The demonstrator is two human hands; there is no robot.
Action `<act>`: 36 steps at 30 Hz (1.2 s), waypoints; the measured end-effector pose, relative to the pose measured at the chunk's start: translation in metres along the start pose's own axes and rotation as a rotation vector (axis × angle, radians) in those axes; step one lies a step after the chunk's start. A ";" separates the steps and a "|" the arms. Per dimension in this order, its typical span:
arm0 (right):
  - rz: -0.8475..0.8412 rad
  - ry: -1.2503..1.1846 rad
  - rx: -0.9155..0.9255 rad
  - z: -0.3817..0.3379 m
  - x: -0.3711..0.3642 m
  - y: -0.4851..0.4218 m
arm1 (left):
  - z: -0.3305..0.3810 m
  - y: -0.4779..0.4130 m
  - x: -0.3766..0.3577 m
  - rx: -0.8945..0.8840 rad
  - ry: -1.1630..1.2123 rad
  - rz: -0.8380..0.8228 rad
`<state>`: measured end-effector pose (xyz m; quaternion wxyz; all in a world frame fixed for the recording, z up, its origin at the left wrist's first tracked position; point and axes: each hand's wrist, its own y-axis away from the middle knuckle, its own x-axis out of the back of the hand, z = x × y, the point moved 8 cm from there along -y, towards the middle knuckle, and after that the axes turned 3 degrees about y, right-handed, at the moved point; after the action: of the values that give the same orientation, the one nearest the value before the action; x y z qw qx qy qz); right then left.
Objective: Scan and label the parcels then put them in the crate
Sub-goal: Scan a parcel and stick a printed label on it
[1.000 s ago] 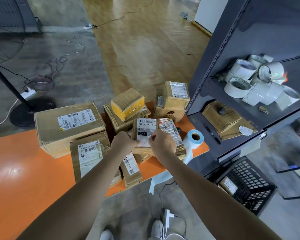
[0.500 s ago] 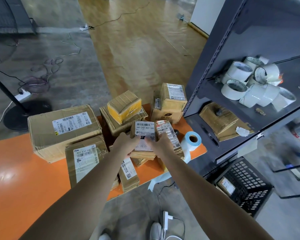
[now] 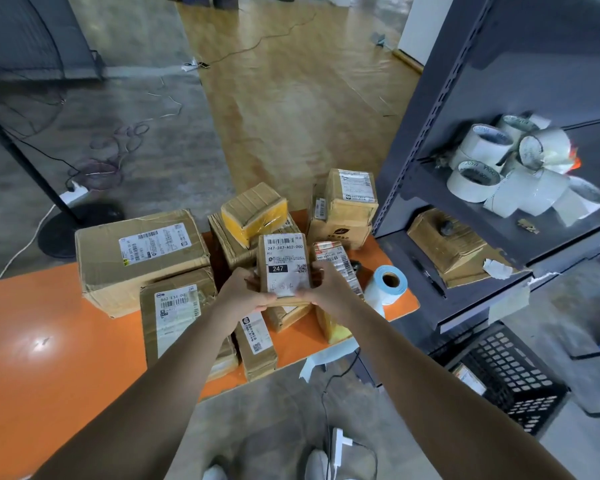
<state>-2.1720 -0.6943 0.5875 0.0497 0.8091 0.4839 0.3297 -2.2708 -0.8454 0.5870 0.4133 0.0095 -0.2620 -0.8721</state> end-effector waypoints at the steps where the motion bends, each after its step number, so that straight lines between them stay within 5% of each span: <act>1: 0.002 -0.001 0.015 -0.002 0.003 0.000 | 0.000 0.000 0.000 -0.005 0.015 0.015; 12: 0.142 -0.141 0.095 -0.018 0.049 0.000 | 0.028 0.002 -0.020 -0.036 0.055 0.106; 21: 0.195 -0.188 0.112 -0.016 0.065 0.015 | 0.050 0.031 -0.024 -0.134 0.058 0.345; 31: 0.396 -0.348 0.128 -0.021 0.050 0.094 | 0.060 0.079 -0.015 -0.363 0.083 0.139; 36: 0.509 -0.303 0.118 -0.015 0.043 0.161 | 0.040 0.114 -0.024 -0.330 0.085 0.016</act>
<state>-2.0465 -0.7478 0.6843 -0.0100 0.9458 0.2711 0.1785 -2.1831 -0.8698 0.6692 0.4268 -0.0238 -0.0974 -0.8988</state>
